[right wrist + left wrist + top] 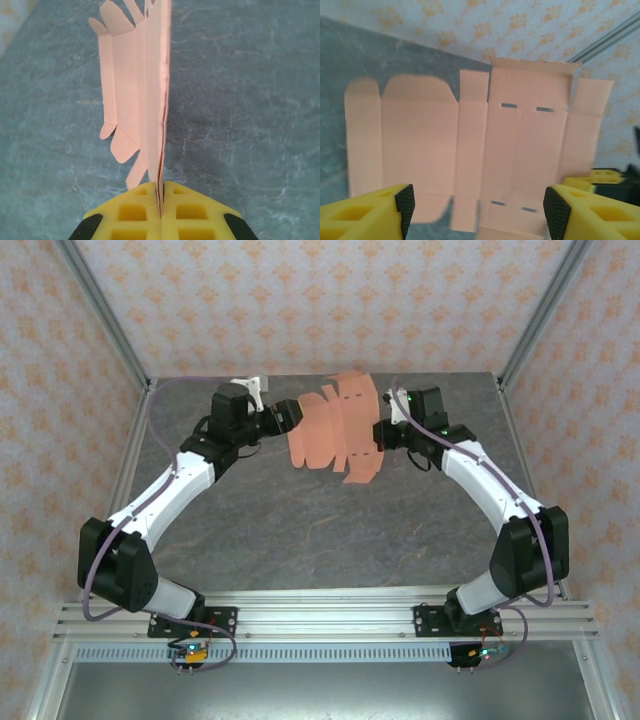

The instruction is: Fold the paper box

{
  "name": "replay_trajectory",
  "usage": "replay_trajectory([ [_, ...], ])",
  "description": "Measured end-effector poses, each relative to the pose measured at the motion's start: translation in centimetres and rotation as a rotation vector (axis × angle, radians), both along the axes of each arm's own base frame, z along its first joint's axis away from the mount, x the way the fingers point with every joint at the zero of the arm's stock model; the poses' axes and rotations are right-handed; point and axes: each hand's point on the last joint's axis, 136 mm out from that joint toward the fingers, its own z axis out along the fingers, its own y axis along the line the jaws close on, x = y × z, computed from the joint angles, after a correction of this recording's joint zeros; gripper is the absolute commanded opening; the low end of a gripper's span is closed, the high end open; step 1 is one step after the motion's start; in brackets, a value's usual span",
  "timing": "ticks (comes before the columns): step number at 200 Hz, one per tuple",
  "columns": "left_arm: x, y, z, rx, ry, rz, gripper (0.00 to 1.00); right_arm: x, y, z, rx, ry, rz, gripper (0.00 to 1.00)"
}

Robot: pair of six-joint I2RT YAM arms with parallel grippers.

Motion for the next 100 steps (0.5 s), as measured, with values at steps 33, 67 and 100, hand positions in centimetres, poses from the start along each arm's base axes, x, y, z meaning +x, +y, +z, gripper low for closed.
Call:
replay_trajectory([
  [33, 0.6, 0.9, -1.5, 0.106, -0.093, -0.061, 0.72, -1.0, 1.2, -0.9, -0.245, -0.097, 0.295, 0.0],
  [67, -1.0, -0.8, -3.6, 0.183, -0.167, -0.234, 0.72, -1.5, 2.0, -2.5, -0.418, -0.068, 0.534, 0.0],
  [100, -3.0, -2.6, -5.9, 0.275, -0.223, -0.387, 0.72, -2.1, 1.6, -4.4, -0.516, -0.003, 0.665, 0.0],
])
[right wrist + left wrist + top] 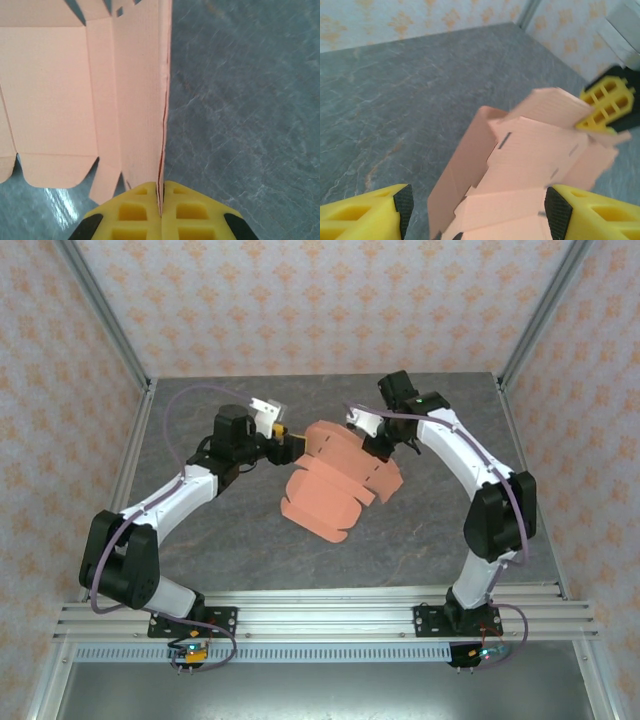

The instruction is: Fold the paper box

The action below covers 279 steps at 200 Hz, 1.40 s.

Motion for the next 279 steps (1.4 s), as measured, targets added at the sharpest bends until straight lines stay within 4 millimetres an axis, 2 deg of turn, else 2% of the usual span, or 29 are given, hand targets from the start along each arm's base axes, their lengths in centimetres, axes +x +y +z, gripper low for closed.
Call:
replay_trajectory([
  [29, -0.4, -2.0, -1.7, 0.065, -0.014, -0.08, 0.66, -1.2, -0.4, -1.0, -0.047, 0.043, 0.045, 0.0],
  [61, 0.7, -2.4, -6.0, 0.094, 0.071, -0.074, 0.58, -1.5, -0.5, -1.1, -0.054, 0.052, 0.057, 0.0],
  [72, 1.0, -2.7, -7.4, 0.096, 0.097, -0.068, 0.52, -1.5, -0.5, -1.1, -0.054, 0.052, 0.057, 0.0],
  [85, 1.1, -3.3, -8.4, 0.092, 0.116, -0.071, 0.41, -1.5, -0.5, -1.1, -0.054, 0.052, 0.056, 0.0],
  [103, 1.0, -4.4, -8.8, 0.081, 0.115, -0.08, 0.25, -1.5, -0.5, -1.1, -0.054, 0.055, 0.048, 0.0],
  [138, 0.9, -5.6, -8.3, 0.057, 0.097, -0.089, 0.09, -0.9, -0.5, -1.4, -0.052, 0.072, -0.013, 0.0],
  [166, 0.7, -5.8, -8.7, 0.069, 0.105, -0.072, 0.09, 0.2, -0.8, -2.1, -0.063, 0.095, -0.086, 0.0],
  [230, 0.3, -5.8, -9.7, 0.067, 0.112, -0.038, 0.11, 0.1, -0.6, -3.9, -0.061, 0.163, -0.128, 0.1],
  [252, 0.1, -5.7, -10.6, 0.066, 0.119, -0.036, 0.1, 0.3, -0.3, -4.1, -0.046, 0.154, -0.119, 0.15],
  [279, 0.1, -6.1, -12.1, 0.054, 0.136, -0.034, 0.1, 0.7, 0.5, -4.7, -0.009, 0.13, -0.108, 0.14],
])
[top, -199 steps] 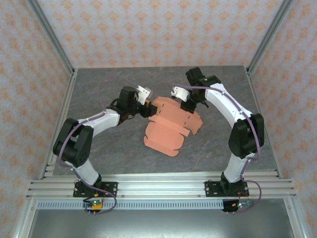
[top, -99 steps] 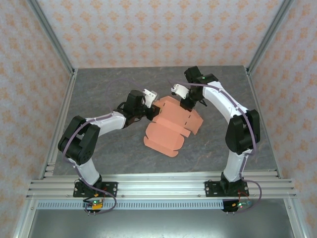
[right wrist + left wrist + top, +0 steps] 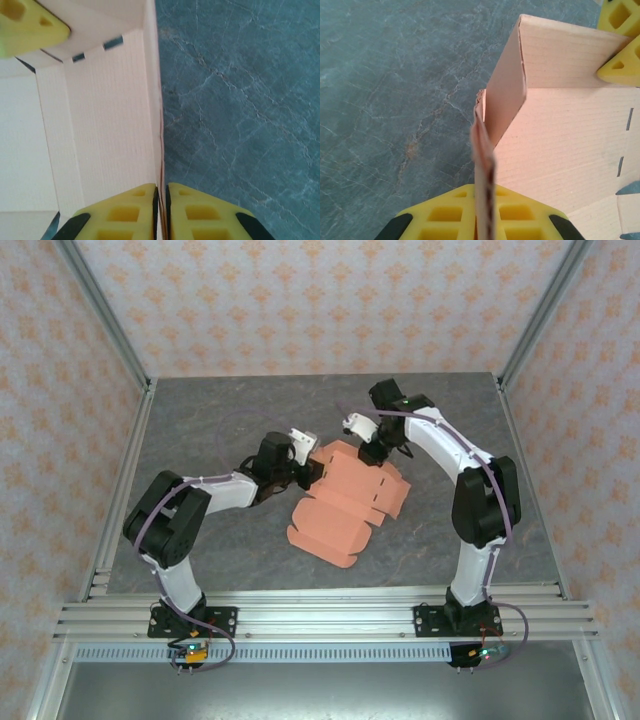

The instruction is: Fold the paper box

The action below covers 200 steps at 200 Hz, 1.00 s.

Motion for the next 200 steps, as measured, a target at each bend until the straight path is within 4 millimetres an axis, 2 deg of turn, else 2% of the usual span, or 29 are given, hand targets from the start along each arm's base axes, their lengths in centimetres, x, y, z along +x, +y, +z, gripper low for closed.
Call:
replay_trajectory([
  [38, -0.4, -0.1, -2.0, -0.02, 0.035, 0.016, 0.17, -1.0, 0.4, -1.5, -0.004, -0.061, 0.054, 0.0],
  [61, -0.3, 0.2, -2.0, -0.053, 0.044, 0.041, 0.41, -1.2, 0.5, -1.9, -0.024, -0.114, 0.101, 0.0],
  [97, 0.5, 1.7, -1.3, -0.143, 0.058, 0.079, 0.53, -0.9, 0.6, -2.0, -0.069, -0.234, 0.177, 0.0],
  [139, -0.2, 4.7, -0.2, -0.208, 0.065, 0.119, 0.55, -0.7, 1.1, -1.8, -0.118, -0.361, 0.282, 0.0],
  [167, -0.5, 4.7, 1.7, -0.22, 0.021, 0.093, 0.53, -0.1, 1.5, -1.3, -0.121, -0.412, 0.319, 0.01],
  [200, -0.8, 4.8, 1.0, -0.206, 0.039, 0.093, 0.49, 0.3, 1.8, -1.0, -0.119, -0.451, 0.348, 0.02],
])
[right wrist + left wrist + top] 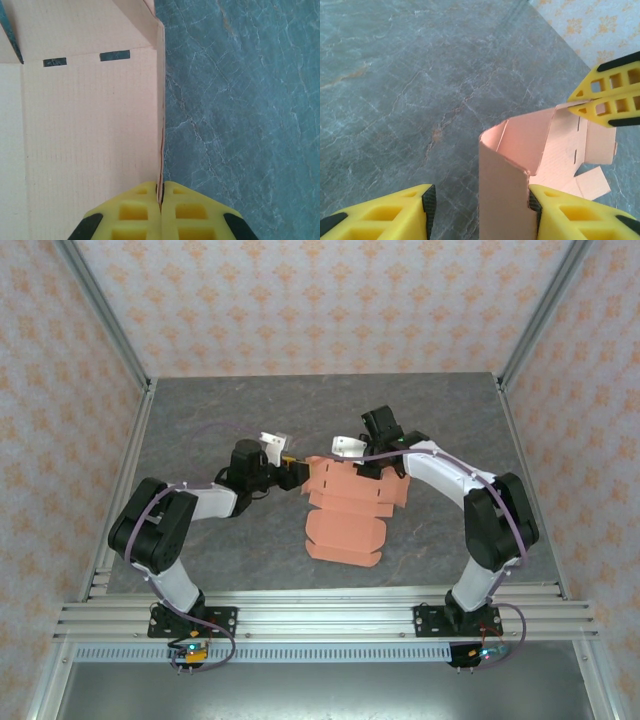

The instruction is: Fold the paper box

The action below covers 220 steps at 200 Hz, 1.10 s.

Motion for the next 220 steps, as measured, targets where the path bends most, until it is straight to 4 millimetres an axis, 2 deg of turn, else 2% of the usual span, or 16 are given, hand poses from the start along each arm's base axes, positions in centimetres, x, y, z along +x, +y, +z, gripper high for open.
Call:
replay_trajectory([
  [28, -0.2, 0.1, -1.1, 0.021, 0.017, -0.003, 0.42, 0.0, 0.1, -0.1, -0.002, -0.044, 0.027, 0.04],
  [89, -0.8, 0.1, -4.5, 0.052, 0.094, -0.024, 0.06, -0.7, 0.7, -0.4, 0.02, -0.134, 0.088, 0.11],
  [103, -0.8, -0.2, -4.8, 0.036, 0.108, -0.031, 0.0, -0.6, 0.9, -0.3, 0.03, -0.141, 0.082, 0.2],
  [120, -0.7, -0.3, -4.5, 0.022, 0.104, -0.03, 0.0, -0.2, 1.1, 0.4, 0.073, -0.153, 0.042, 0.38],
  [135, -0.5, -0.3, -4.2, 0.006, 0.096, -0.021, 0.0, 0.0, 1.3, 1.6, 0.139, -0.155, -0.019, 0.47],
  [176, -0.4, 0.4, -4.1, -0.005, 0.095, 0.05, 0.0, 1.0, 1.1, 8.2, 0.496, -0.113, -0.379, 0.71],
  [194, -0.4, 0.5, -3.6, 0.015, 0.071, 0.075, 0.0, 2.5, -0.5, 10.8, 0.683, -0.044, -0.708, 0.74],
  [204, -0.4, 0.4, -3.1, 0.028, 0.046, 0.088, 0.0, 3.1, -1.8, 12.1, 0.799, 0.034, -0.947, 0.85],
  [220, -0.4, 0.3, -1.9, 0.047, -0.002, 0.103, 0.0, 3.6, -3.4, 13.8, 1.012, 0.19, -1.294, 0.85],
])
